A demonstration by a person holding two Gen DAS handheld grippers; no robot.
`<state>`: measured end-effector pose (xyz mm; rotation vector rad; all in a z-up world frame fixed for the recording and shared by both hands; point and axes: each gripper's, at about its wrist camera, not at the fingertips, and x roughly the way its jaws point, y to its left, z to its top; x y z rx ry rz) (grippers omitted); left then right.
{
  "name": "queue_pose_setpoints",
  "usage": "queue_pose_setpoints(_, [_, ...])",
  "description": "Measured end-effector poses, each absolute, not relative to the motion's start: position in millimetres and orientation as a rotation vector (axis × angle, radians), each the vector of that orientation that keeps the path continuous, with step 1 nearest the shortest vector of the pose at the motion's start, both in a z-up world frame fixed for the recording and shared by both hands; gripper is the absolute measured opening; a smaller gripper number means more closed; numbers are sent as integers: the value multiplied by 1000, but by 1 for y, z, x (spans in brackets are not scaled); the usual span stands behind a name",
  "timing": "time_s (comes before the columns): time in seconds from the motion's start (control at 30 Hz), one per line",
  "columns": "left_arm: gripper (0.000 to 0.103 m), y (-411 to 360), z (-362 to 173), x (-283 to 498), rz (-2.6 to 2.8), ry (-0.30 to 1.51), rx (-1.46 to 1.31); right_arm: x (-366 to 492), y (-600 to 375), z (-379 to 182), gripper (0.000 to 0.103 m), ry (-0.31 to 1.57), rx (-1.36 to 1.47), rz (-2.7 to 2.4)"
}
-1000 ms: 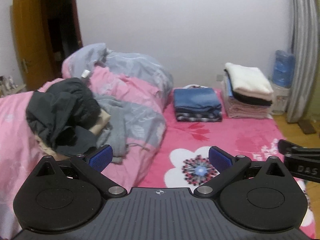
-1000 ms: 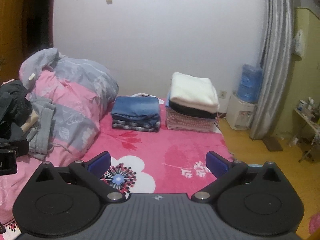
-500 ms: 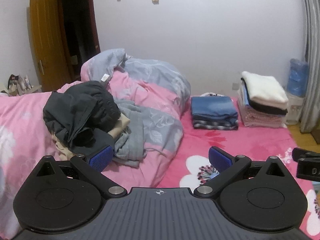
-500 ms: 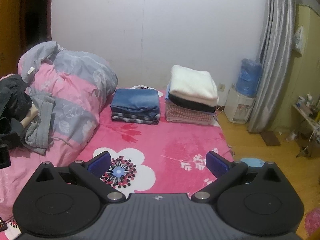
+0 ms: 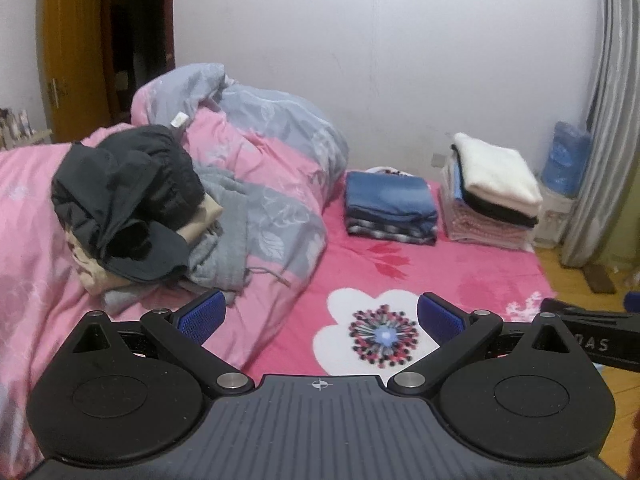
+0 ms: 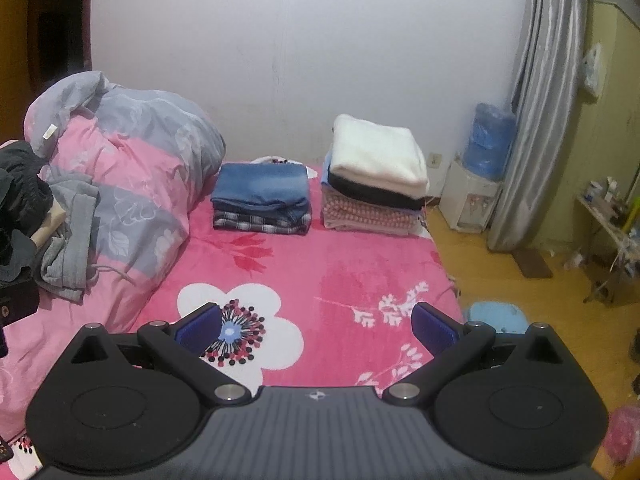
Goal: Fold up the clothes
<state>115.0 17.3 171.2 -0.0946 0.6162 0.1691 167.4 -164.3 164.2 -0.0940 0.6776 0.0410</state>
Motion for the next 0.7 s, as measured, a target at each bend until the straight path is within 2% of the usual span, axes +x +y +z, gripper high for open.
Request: queue_pose_setpoints(0.7, [103,16,175,118,146,645,-149,163,-168,169,103,646,-118,14])
